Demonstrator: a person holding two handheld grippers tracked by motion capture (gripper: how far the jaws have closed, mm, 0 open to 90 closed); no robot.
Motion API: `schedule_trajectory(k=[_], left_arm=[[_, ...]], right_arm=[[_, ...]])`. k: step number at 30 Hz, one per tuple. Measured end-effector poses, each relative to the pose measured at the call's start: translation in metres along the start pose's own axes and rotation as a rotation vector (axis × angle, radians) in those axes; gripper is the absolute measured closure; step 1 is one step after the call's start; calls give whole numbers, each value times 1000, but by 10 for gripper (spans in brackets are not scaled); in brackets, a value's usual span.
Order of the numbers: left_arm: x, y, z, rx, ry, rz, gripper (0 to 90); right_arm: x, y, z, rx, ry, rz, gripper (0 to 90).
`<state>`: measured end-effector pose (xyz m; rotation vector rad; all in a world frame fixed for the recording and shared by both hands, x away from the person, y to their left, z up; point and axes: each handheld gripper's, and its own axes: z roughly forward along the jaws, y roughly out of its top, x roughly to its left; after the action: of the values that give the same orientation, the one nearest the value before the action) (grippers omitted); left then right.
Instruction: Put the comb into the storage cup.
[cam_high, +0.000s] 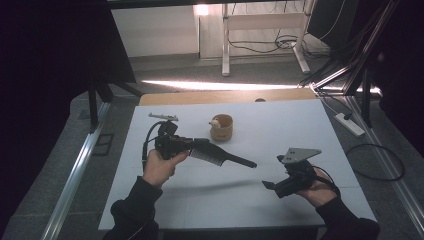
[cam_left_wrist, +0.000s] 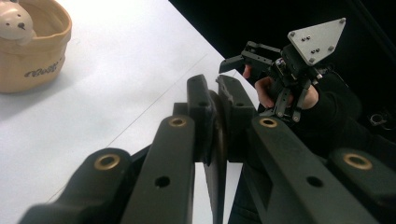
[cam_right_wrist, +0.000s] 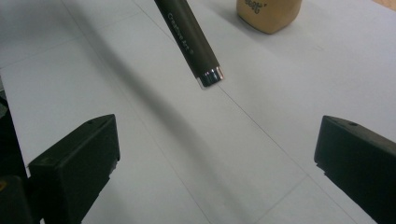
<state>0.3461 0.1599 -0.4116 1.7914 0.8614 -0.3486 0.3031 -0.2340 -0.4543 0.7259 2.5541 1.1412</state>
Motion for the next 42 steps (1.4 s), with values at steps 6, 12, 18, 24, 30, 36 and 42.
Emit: schedule_trajectory(k=[6, 12, 18, 24, 30, 36, 42], left_arm=[[-1, 1, -4, -3, 14, 7, 834], [0, 3, -10, -13, 29, 8, 834], [2, 4, -15, -19, 42, 3, 834], [5, 5, -20, -29, 44, -2, 834], [7, 7, -22, -33, 56, -1, 834], [9, 9, -25, -34, 62, -2, 834], [9, 12, -31, -45, 71, -1, 834]], right_arm=[[-1, -6, -5, 14, -27, 7, 0], [-1, -12, -9, 26, -40, 16, 0], [-2, -18, -13, 35, -57, 35, 0], [-2, -23, -19, 48, -73, 57, 0], [-3, -29, -22, 67, -88, 68, 0], [-3, -35, -27, 81, -103, 86, 0], [-4, -42, -34, 86, -122, 109, 0]])
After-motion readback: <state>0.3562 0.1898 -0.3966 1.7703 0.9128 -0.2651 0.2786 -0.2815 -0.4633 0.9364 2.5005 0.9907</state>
